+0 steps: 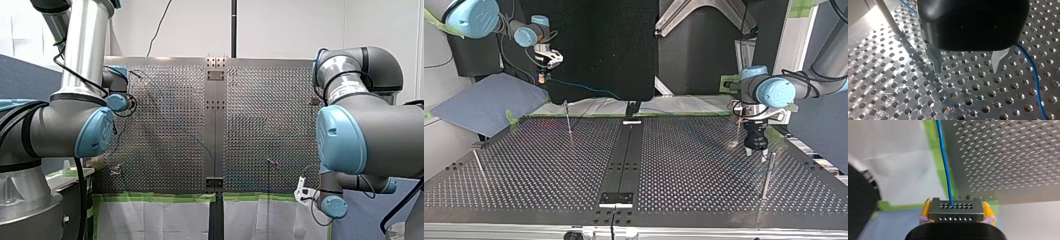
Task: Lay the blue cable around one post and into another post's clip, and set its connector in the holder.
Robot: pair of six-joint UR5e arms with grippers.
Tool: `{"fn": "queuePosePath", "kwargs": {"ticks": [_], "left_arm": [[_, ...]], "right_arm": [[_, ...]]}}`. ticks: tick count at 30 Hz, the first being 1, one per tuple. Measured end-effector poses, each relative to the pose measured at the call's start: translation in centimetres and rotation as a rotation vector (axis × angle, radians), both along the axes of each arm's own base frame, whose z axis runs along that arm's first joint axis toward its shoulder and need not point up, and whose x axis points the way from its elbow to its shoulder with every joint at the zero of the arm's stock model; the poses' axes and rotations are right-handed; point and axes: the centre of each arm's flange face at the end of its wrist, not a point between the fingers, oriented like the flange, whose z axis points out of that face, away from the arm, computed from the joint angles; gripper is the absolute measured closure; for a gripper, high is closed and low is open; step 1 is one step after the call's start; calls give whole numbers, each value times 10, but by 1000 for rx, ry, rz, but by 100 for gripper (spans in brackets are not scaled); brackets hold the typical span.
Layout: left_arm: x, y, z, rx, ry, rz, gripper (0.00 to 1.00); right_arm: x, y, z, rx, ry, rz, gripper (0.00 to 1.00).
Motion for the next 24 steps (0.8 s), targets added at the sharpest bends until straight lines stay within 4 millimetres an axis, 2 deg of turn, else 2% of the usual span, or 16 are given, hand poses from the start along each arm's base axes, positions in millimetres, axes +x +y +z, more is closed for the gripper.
{"fn": "queuePosePath", "kwargs": {"ticks": [14,24], "left_arm": [[0,0,0,0,0,1,0],[0,0,0,0,0,1,0]], "right_arm": [[8,-37,73,-183,-21,51,100],[14,-52,123,-269,-18,64,100]]}}
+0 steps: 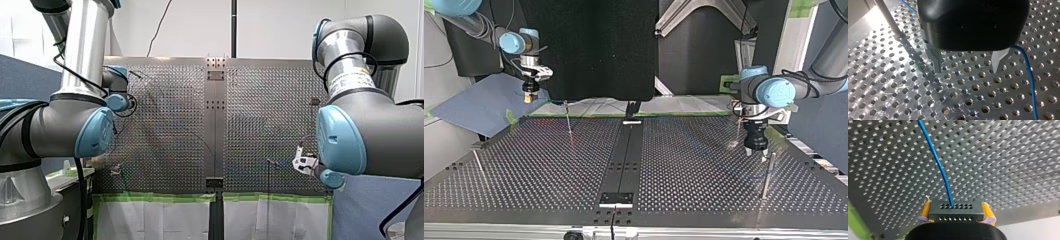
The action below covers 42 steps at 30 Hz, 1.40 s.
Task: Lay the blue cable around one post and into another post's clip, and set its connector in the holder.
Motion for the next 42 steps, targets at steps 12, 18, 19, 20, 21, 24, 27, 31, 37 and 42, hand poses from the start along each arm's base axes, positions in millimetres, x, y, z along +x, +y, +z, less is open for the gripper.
{"fn": "queuePosePath", "kwargs": {"ticks": [12,18,19,20,21,24,27,31,37,42], "left_arm": [[0,0,0,0,0,0,0],[0,0,0,0,2,0,0],[0,0,0,0,2,0,0],[0,0,0,0,2,0,0],[0,0,0,0,3,0,0],[0,-1,0,-1,4,-1,0],[0,-1,0,-1,4,-2,0],[-1,-2,-1,-1,6,-3,0],[-1,-2,-1,-2,7,1,0],[-1,-2,-1,-3,13,1,0]], "right_arm": [[21,6,50,-75,34,43,100],[24,13,67,-88,35,33,100],[24,15,67,-84,35,29,100],[23,17,66,-80,36,25,100],[23,19,65,-77,36,23,100],[22,25,62,-66,38,19,100],[21,28,59,-57,43,15,100],[22,31,56,-45,51,14,100],[22,40,49,-32,56,13,100],[21,46,46,-35,52,14,100]]}}
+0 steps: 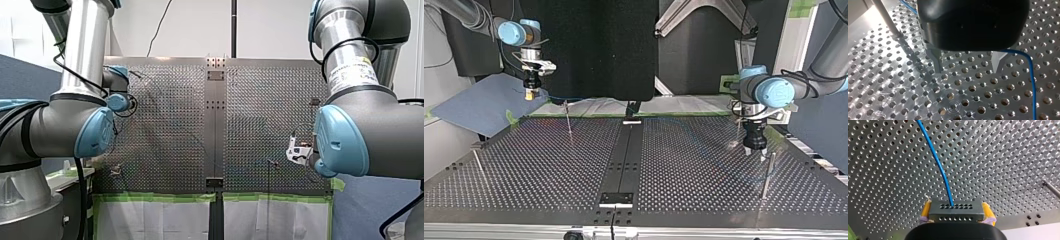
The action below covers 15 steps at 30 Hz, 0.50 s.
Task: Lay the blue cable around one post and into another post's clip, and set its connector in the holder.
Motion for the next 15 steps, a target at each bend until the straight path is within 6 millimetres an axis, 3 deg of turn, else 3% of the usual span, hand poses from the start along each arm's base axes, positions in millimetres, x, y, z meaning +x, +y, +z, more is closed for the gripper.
{"fn": "queuePosePath", "kwargs": {"ticks": [8,15], "left_arm": [[-2,-1,-2,-31,17,-6,0],[-4,-4,-5,-92,32,-29,0]], "right_arm": [[0,4,-16,18,-1,3,100],[1,4,-19,20,-4,5,100]]}}
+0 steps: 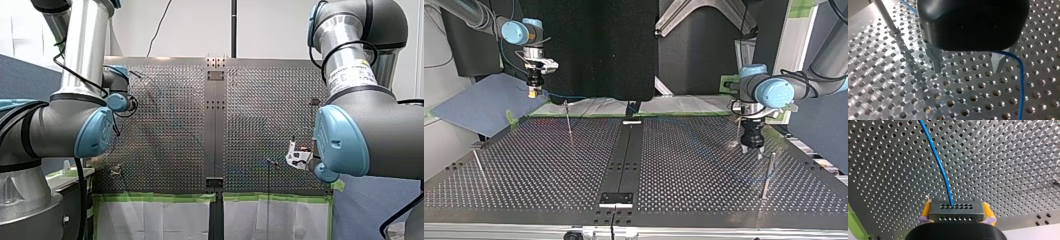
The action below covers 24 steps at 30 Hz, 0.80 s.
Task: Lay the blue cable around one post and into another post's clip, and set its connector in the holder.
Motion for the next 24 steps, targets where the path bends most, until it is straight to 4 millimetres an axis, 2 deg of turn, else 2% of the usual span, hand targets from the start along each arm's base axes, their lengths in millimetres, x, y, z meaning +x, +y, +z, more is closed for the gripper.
{"fn": "queuePosePath", "kwargs": {"ticks": [14,24], "left_arm": [[-6,3,-6,-137,20,11,0],[-18,5,-25,-219,9,19,0]], "right_arm": [[3,1,0,-4,-1,6,100],[4,1,1,-6,-1,11,100]]}}
